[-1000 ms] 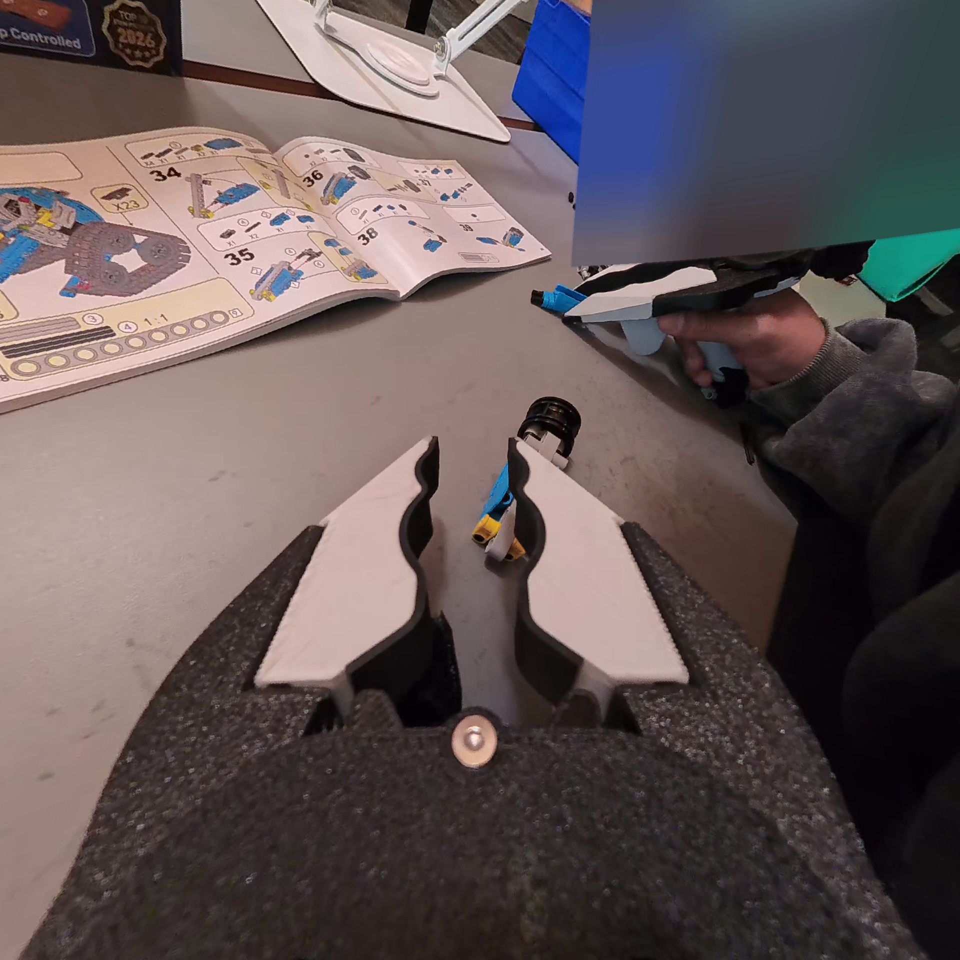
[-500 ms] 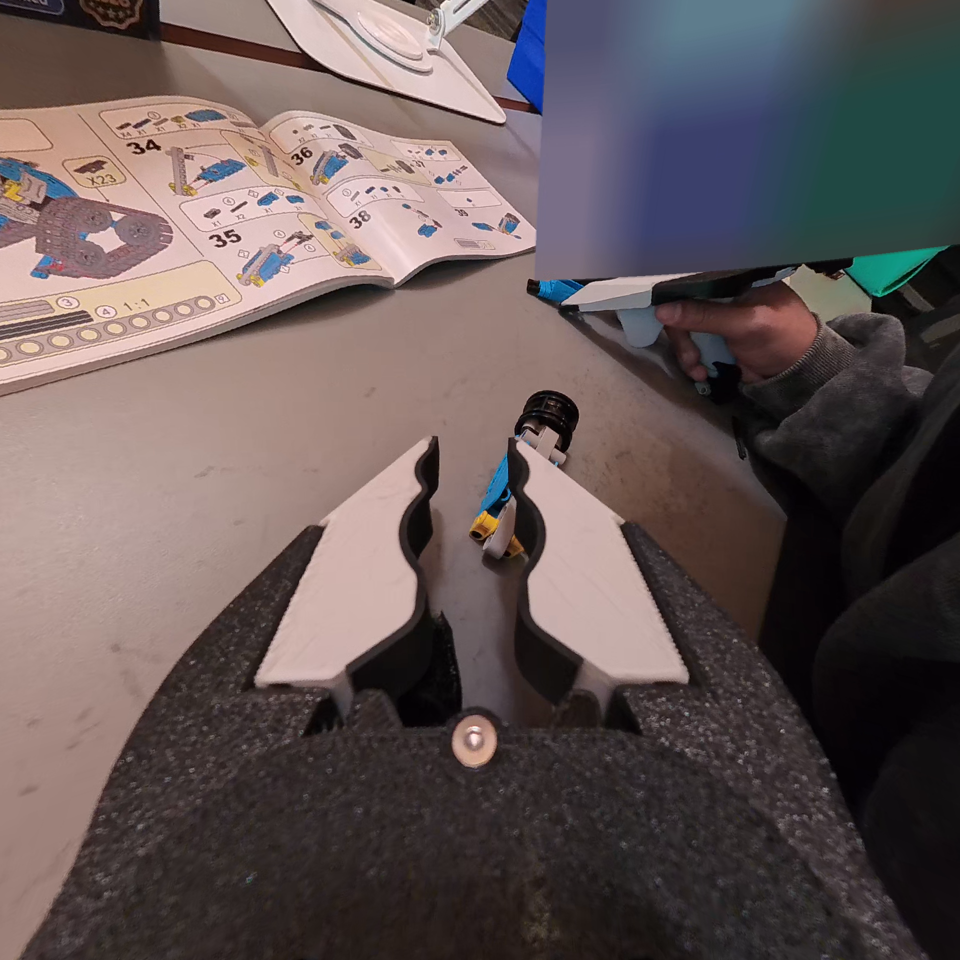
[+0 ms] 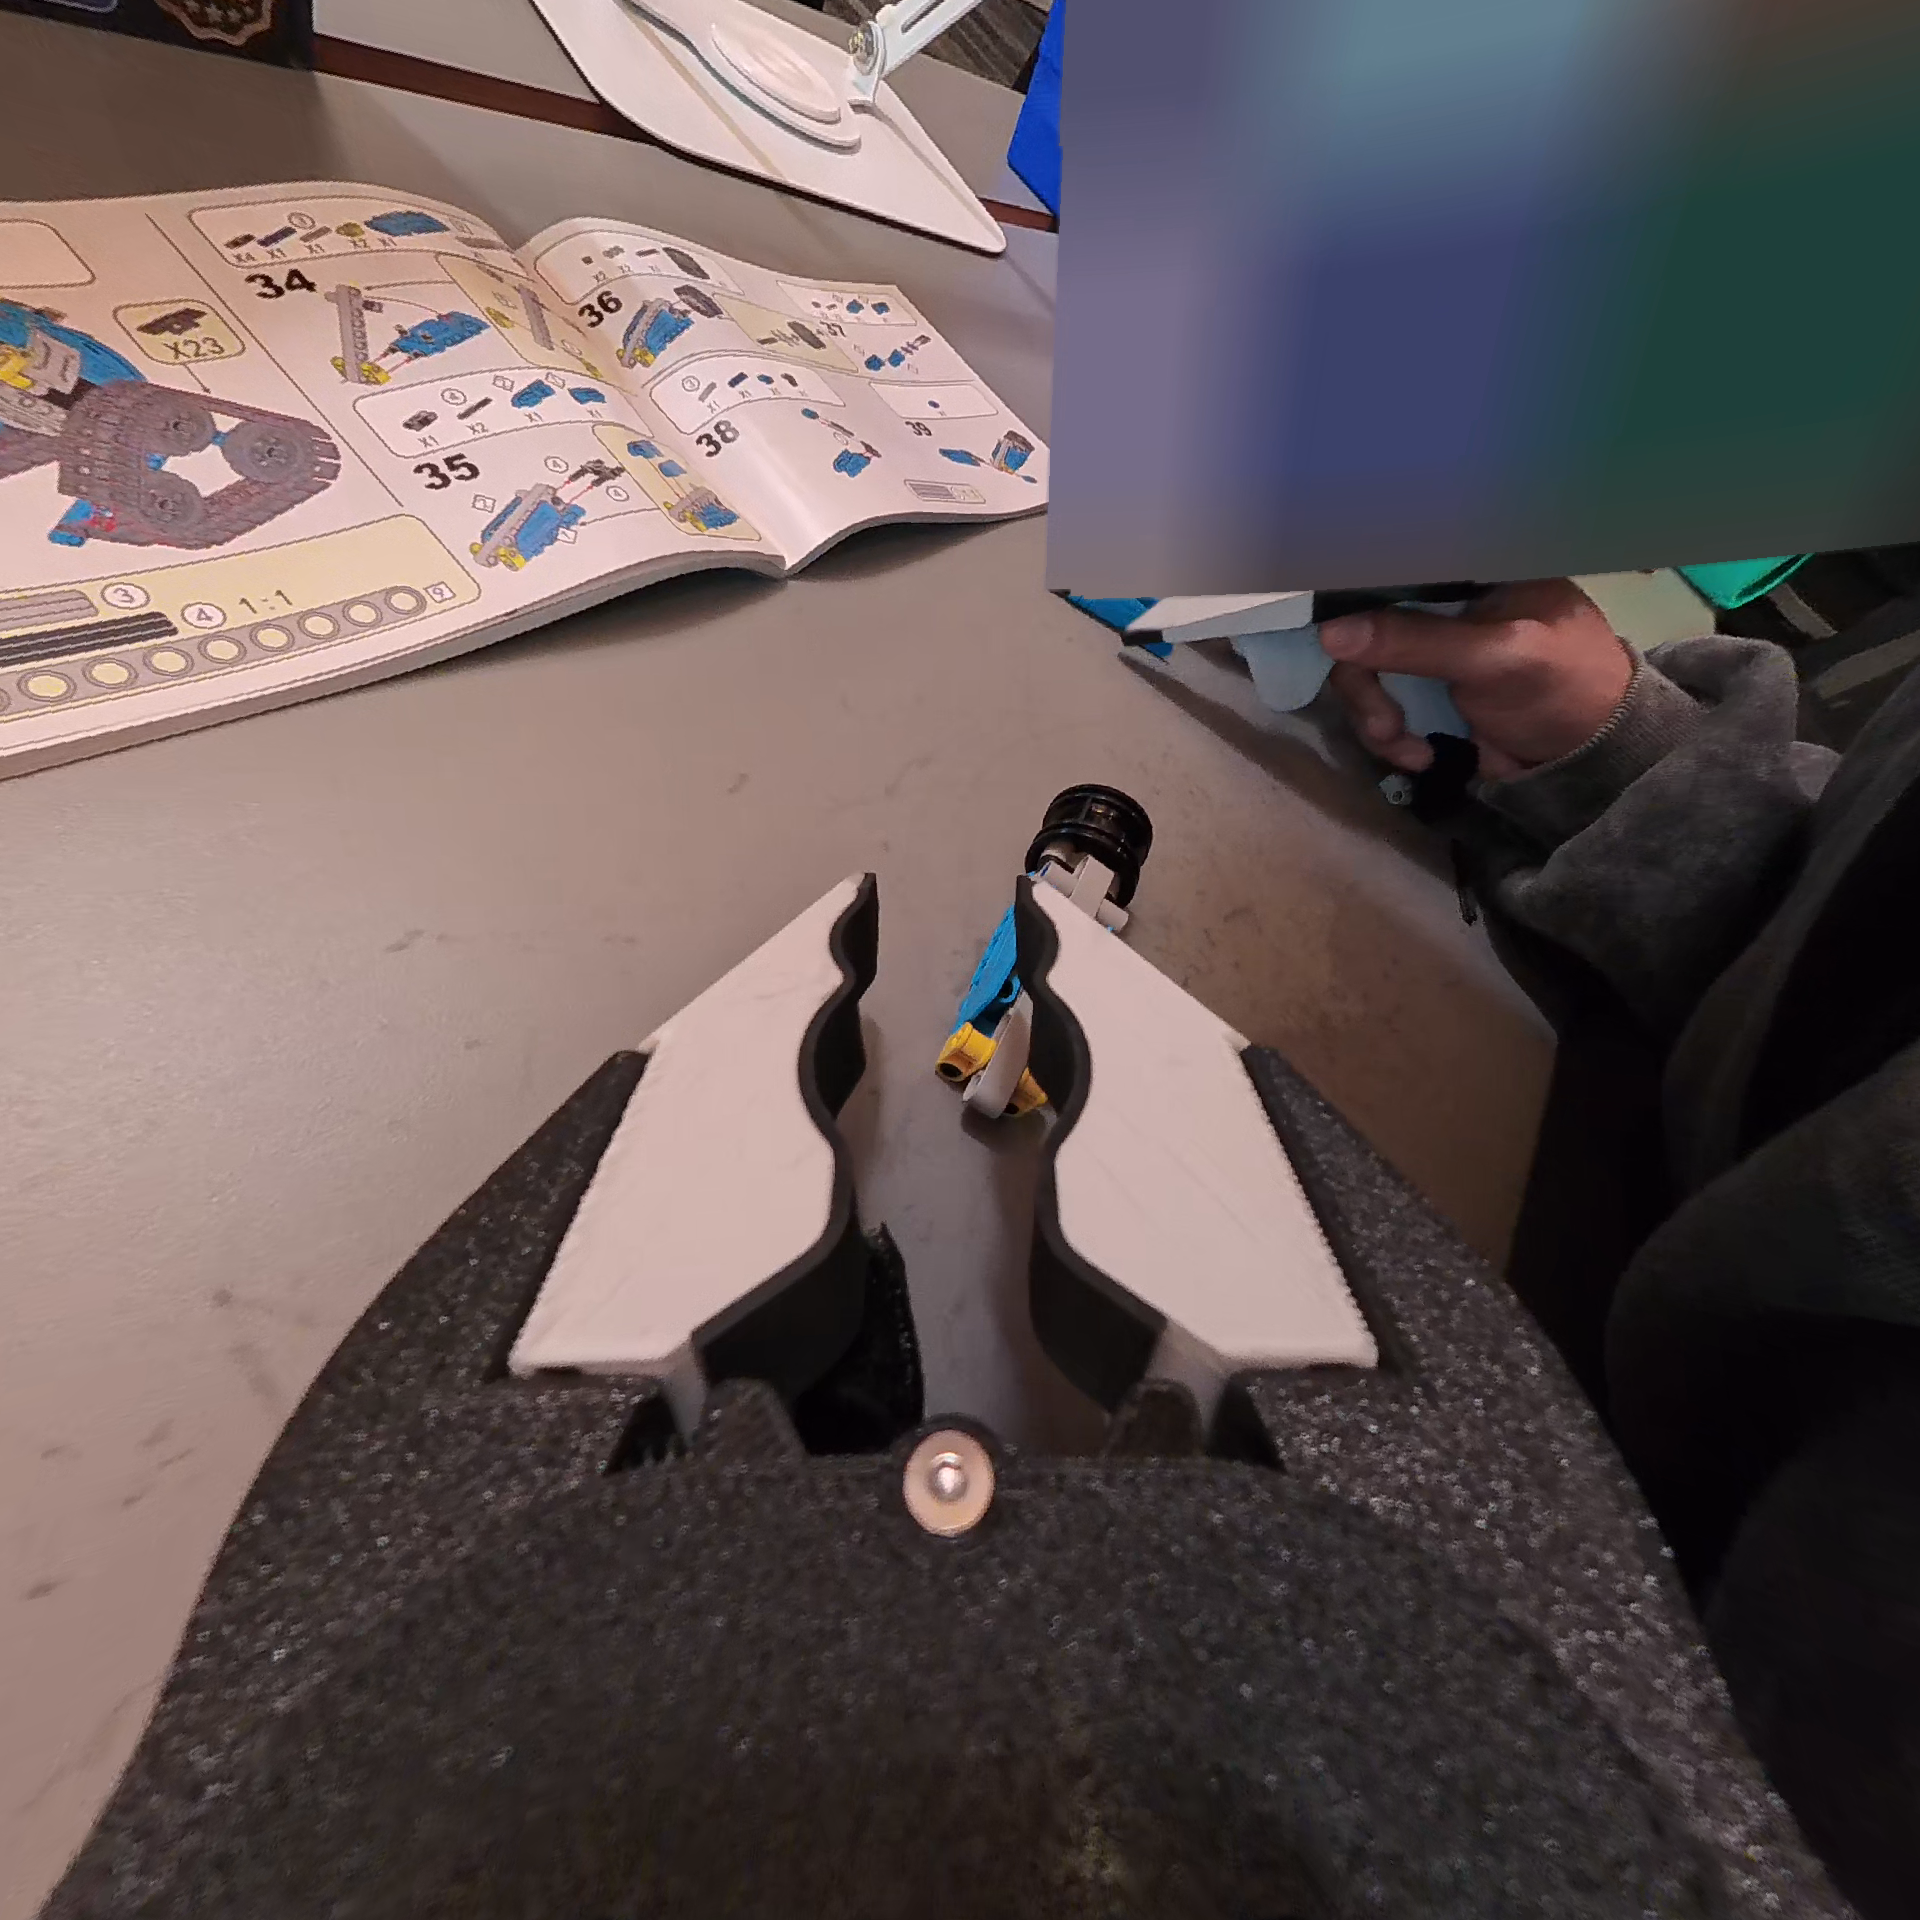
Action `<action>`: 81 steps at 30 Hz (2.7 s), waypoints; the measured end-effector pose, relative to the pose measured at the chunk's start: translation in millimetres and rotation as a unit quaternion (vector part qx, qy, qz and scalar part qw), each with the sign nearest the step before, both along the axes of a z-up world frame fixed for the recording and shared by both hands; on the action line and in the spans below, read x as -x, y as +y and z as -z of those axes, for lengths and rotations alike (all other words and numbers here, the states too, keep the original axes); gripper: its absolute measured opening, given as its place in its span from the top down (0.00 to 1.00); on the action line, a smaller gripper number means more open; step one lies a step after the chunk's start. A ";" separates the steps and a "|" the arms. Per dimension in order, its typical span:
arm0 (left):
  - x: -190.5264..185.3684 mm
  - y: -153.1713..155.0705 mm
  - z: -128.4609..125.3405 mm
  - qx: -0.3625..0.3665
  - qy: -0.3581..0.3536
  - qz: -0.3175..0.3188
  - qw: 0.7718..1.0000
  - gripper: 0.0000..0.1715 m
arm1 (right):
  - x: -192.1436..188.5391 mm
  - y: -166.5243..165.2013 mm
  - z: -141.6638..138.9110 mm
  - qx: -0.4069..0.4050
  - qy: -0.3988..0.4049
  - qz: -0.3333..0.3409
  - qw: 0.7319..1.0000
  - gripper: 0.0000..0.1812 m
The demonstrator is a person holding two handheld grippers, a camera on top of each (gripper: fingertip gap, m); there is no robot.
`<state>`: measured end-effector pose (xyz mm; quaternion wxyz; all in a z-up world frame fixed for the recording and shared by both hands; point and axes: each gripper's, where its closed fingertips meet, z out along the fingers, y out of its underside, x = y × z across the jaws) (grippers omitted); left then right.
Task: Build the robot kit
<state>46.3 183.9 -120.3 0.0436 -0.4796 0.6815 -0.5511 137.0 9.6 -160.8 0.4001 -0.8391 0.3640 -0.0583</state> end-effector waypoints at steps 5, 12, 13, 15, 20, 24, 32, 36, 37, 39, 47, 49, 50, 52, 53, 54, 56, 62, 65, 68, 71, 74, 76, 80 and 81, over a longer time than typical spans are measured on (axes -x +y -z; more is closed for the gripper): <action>0.2 0.2 -0.8 -0.005 -0.005 -0.002 1.000 0.85 | 12.6 4.0 0.5 0.035 -0.005 -0.028 0.999 0.83; 3.2 -1.2 -0.1 -0.017 -0.010 -0.001 1.000 0.85 | 51.8 25.0 -0.1 0.059 0.018 -0.106 0.993 0.73; 3.9 -1.8 0.2 -0.018 -0.010 0.000 1.000 0.85 | 64.9 29.0 -1.4 0.052 0.044 -0.130 0.989 0.79; 5.2 -2.5 0.3 -0.023 -0.012 0.001 1.000 0.85 | 99.2 41.5 -11.1 -0.003 0.129 -0.192 0.973 0.84; 7.9 -3.9 -0.4 -0.046 -0.029 0.000 0.999 0.85 | 99.0 37.4 -23.7 -0.043 0.156 -0.191 0.968 0.85; 11.1 -7.5 -2.1 -0.076 -0.056 0.006 0.996 0.85 | 60.7 22.5 -37.4 -0.051 0.065 -0.134 0.988 0.84; 14.1 -10.7 -3.7 -0.097 -0.076 0.011 0.992 0.85 | 63.0 44.3 -12.1 0.026 -0.026 -0.181 0.983 0.80; 13.2 -9.5 -3.8 -0.096 -0.075 0.007 0.993 0.85 | 63.3 53.8 1.4 0.043 -0.011 -0.178 0.983 0.85; 13.1 -9.5 -3.9 -0.097 -0.076 0.006 0.992 0.85 | 61.5 53.3 1.3 0.050 -0.022 -0.178 0.982 0.90; 13.6 -9.7 -6.8 -0.102 -0.089 0.006 0.991 0.85 | 76.4 50.7 1.2 0.071 -0.028 -0.236 0.969 0.91; 12.6 -10.1 -19.8 -0.145 -0.165 -0.007 0.976 0.85 | 156.7 41.0 1.9 0.067 -0.023 -0.449 0.891 0.90; 8.5 -4.9 -27.2 -0.155 -0.194 -0.029 0.968 0.83 | 148.6 46.0 -4.8 0.055 -0.050 -0.429 0.900 0.88; 6.7 -1.6 -33.7 -0.159 -0.218 -0.043 0.962 0.81 | 144.6 47.0 -11.7 0.044 -0.067 -0.420 0.904 0.86; 4.1 4.5 -45.2 -0.165 -0.262 -0.071 0.948 0.79 | 130.5 48.8 -33.8 0.009 -0.103 -0.374 0.921 0.82; 2.8 7.9 -48.1 -0.174 -0.275 -0.087 0.942 0.76 | 121.3 47.9 -47.1 -0.012 -0.121 -0.339 0.933 0.78; 2.2 9.7 -48.6 -0.185 -0.282 -0.095 0.937 0.75 | 114.3 44.5 -60.7 -0.033 -0.136 -0.304 0.942 0.75; 2.5 8.9 -46.8 -0.203 -0.286 -0.098 0.931 0.75 | 98.6 29.2 -86.7 -0.063 -0.171 -0.207 0.961 0.73; 0.6 4.1 -30.6 -0.208 -0.233 -0.080 0.947 0.77 | 96.8 -86.1 -96.2 0.033 -0.236 0.037 0.970 0.76; 0.8 2.2 -25.7 -0.197 -0.212 -0.068 0.955 0.77 | 122.3 -140.8 -73.9 0.041 -0.179 0.130 0.974 0.78; 1.0 0.9 -24.4 -0.198 -0.210 -0.064 0.955 0.77 | 144.8 -176.7 -65.5 -0.001 -0.152 0.218 0.964 0.75; 0.4 -1.1 -20.0 -0.212 -0.203 -0.059 0.954 0.77 | 154.4 -192.6 -68.7 -0.034 -0.159 0.248 0.955 0.74; -4.5 1.7 -9.5 -0.245 -0.180 -0.069 0.950 0.76 | 148.7 -206.7 -58.1 -0.013 -0.145 0.268 0.952 0.70; -4.0 0.4 -2.5 -0.256 -0.162 -0.060 0.951 0.76 | 148.1 -204.0 -47.8 -0.018 -0.118 0.258 0.959 0.75; -4.1 1.9 -4.4 -0.237 -0.155 -0.062 0.957 0.76 | 148.1 -195.1 -41.6 -0.052 -0.068 0.238 0.968 0.81; -4.6 3.3 -5.3 -0.227 -0.151 -0.065 0.960 0.76 | 148.8 -193.4 -42.3 -0.062 -0.063 0.232 0.969 0.81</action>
